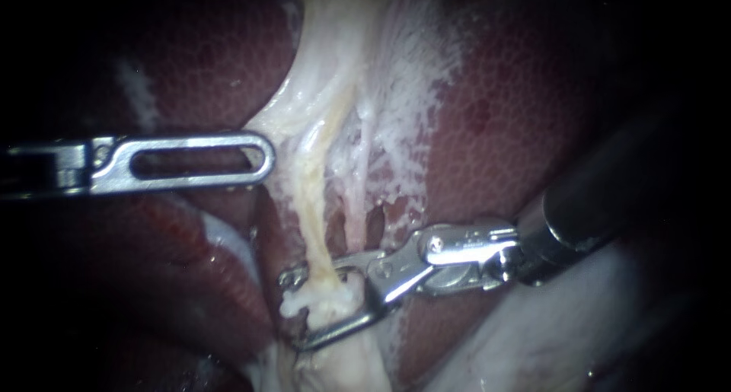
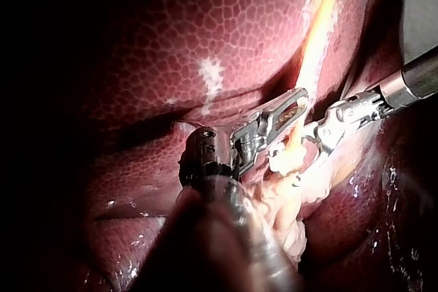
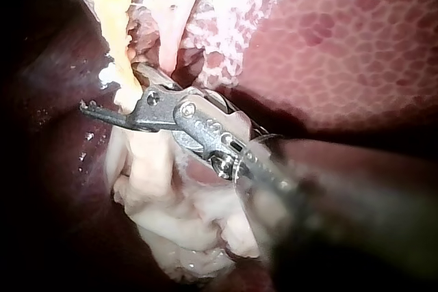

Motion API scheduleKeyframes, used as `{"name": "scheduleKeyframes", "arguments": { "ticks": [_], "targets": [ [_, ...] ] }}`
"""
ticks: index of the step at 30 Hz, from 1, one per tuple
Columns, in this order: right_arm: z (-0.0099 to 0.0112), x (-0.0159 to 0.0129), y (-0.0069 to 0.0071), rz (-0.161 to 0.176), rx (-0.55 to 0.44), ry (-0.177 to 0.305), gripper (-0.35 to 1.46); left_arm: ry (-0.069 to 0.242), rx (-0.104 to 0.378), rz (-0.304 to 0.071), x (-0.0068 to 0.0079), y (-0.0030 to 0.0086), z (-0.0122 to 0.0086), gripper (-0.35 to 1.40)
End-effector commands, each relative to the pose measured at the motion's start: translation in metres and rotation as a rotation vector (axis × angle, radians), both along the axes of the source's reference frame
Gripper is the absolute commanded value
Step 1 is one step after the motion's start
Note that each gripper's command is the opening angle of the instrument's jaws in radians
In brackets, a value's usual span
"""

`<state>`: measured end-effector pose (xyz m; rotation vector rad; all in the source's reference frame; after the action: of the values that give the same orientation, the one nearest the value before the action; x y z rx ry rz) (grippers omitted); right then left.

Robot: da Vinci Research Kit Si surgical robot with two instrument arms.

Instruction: Going back first clip left tube

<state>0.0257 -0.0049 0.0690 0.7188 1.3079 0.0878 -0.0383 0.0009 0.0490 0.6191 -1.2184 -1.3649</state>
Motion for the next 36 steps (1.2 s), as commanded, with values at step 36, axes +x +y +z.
{"name": "scheduleKeyframes", "arguments": {
  "ticks": [36],
  "targets": [
    [-0.0087,-0.0149,0.0065,0.115,0.014,-0.062,0.60,-0.001,-0.003,0.002,0.0002,0.0000,0.0011,-0.35]
  ]
}}
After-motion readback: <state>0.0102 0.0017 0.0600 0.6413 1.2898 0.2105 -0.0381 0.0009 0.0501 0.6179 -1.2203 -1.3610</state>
